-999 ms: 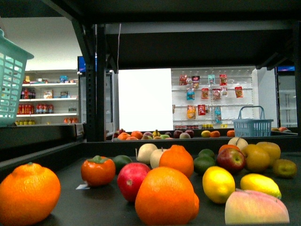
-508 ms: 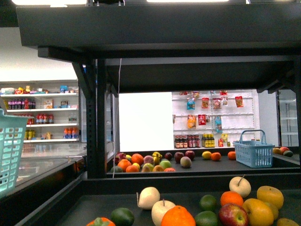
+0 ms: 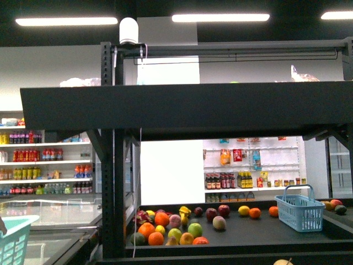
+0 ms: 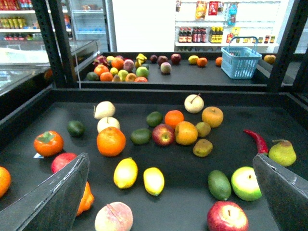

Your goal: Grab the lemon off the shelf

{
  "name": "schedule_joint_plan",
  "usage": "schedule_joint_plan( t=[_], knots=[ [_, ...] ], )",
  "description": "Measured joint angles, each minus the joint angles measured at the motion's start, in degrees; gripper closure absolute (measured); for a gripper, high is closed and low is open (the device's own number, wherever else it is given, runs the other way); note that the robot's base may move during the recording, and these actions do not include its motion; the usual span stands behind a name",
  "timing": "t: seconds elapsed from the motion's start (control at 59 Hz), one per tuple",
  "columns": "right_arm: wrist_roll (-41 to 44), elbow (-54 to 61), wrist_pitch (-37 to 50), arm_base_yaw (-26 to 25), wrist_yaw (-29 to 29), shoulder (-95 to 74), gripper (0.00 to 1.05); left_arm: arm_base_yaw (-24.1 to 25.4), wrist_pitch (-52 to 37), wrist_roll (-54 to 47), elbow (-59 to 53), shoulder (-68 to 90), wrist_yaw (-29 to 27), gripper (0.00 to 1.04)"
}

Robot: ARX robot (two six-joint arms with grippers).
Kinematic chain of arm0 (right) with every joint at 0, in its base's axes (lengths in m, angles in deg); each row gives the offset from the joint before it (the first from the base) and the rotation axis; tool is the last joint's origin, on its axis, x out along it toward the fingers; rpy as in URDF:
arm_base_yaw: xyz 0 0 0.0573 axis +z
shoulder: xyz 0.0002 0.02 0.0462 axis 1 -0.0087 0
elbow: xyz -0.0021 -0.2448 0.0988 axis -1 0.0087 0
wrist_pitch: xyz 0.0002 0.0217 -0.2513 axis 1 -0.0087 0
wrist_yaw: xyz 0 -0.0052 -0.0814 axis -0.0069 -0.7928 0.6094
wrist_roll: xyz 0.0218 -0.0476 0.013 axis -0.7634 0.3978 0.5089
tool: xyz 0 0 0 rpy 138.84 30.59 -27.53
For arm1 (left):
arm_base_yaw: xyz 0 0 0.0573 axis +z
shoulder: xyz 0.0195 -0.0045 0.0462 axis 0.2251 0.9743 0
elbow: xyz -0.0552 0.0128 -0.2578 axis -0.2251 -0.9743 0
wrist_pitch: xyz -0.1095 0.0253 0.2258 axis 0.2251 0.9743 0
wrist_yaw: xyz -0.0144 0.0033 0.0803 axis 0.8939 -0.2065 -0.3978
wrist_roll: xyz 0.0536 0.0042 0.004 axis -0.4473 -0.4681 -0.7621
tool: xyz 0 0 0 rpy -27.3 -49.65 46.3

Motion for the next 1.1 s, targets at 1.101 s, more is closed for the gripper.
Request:
schedule_joint_plan(
  t=[1.101],
  knots=[
    [0.0, 0.0, 0.02, 0.0, 0.09, 0.0, 0.02, 32.96, -1.42, 59.78, 46.21, 62.47, 27.5, 0.08]
  ],
)
